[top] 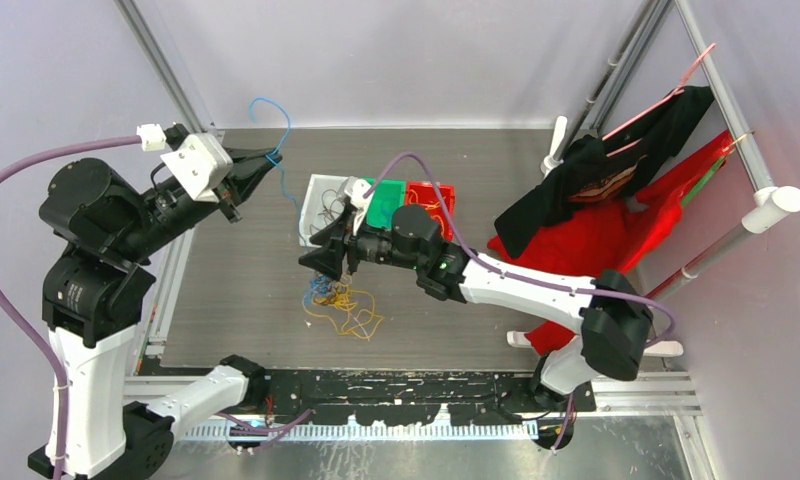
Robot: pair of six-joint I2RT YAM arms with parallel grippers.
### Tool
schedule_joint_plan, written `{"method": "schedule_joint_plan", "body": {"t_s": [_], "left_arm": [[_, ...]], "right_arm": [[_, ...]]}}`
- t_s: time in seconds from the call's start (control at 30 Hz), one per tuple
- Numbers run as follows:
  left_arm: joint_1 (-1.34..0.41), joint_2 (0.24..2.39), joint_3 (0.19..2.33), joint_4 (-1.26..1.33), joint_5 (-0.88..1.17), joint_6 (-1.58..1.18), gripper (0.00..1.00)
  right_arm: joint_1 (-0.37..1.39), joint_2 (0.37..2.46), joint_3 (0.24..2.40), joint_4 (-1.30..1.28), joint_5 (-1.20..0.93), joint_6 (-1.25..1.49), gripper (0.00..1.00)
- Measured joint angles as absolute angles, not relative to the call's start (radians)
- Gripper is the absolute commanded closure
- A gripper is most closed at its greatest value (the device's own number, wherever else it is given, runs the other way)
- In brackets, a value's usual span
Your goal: Untangle the cables
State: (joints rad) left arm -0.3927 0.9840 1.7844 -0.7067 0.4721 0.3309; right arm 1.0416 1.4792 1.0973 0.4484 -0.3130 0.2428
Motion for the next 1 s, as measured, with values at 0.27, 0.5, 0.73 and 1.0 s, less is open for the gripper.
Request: {"method": "schedule_joint_plan", "body": {"t_s": [0.27, 0.5, 0.73, 1.0], "left_arm": [[-0.393, 0.982, 1.787, -0.680, 0.470, 0.287, 1.00], [-0.393, 0.996, 1.820, -0.624, 0.418, 0.205, 1.00], [-0.393, 1.022, 1.905, -0.582, 0.336, 0.183, 1.00], [-0.393, 1.070, 2.011, -0.503, 0.242, 0.228, 1.00]], "right_arm": [[1.042, 1.581, 1.114, 0.463, -0.301, 0.279, 0.58], [1.042, 1.670, 1.038, 0.592, -0.271, 0.352, 0.59], [1.049, 1.811, 0.957, 0.684, -0.218, 0.408, 0.62], [1.080, 1.903, 0.920, 0.706, -0.166, 0.426, 0.50]]}}
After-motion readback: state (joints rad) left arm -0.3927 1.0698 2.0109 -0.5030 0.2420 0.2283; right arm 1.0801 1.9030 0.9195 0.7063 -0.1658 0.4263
